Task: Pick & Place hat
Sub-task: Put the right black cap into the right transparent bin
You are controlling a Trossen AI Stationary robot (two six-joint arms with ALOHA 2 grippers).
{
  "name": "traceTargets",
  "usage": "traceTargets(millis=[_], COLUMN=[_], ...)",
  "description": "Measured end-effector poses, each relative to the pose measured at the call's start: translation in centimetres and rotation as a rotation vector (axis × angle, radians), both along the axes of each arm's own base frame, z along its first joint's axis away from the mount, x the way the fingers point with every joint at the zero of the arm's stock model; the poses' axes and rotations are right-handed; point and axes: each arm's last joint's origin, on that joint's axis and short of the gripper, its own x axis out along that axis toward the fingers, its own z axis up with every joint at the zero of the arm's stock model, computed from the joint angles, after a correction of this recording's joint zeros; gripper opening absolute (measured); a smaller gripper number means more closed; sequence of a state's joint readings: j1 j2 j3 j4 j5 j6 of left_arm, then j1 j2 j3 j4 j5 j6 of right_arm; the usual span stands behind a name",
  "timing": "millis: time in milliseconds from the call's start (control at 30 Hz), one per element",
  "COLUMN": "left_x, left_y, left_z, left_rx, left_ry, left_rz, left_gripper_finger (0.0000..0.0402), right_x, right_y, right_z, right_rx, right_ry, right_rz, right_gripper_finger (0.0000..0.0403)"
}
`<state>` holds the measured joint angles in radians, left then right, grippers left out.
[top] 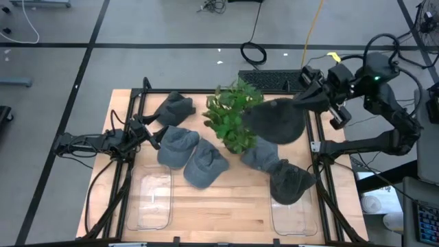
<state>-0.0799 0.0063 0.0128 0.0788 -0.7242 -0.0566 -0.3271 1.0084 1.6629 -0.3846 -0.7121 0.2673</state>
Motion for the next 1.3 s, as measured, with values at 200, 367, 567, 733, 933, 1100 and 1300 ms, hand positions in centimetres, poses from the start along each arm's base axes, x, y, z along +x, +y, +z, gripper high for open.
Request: traceTargets(millis=[200, 367, 567, 733, 933, 1100, 1300], left_x=[0.0, 0.0, 0.0, 0.0, 0.0, 0.0, 0.0], left_y=[0.0, 0.0, 0.0, 0.0, 0.0, 0.0, 0.0], left_z=[0.0, 0.0, 0.0, 0.0, 0.0, 0.0, 0.0], left_rx=[0.0, 0.0, 0.0, 0.0, 0.0, 0.0, 0.0], left_ry=[0.0, 0.0, 0.0, 0.0, 0.0, 0.0, 0.0], left_rz=[0.0, 0.0, 0.0, 0.0, 0.0, 0.0, 0.0], left_gripper_finger=[0.0365, 0.0365, 0.0365, 0.0365, 0.0365, 0.0365, 0.0365], right_x=[-2.0, -2.9, -3.0, -0.9, 0.9, 1.7, 2.4], right_y=[0.9, 1.4, 2.1, 2.6, 2.8, 4.0, 5.2], right_z=[0.7, 0.9, 1.4, -0.1, -4.0, -7.6, -11.0], right_rx=[0.016, 0.035, 0.011, 0.077, 0.109, 0.109, 0.118], right_ry=[0.112, 0.156, -0.019, -0.19, -0.13, -0.054, 0.019], right_rz=[0.059, 0.115, 0.157, 0.263, 0.271, 0.335, 0.377], right_gripper_finger=[0.0, 0.0, 0.0, 0.0, 0.0, 0.0, 0.0])
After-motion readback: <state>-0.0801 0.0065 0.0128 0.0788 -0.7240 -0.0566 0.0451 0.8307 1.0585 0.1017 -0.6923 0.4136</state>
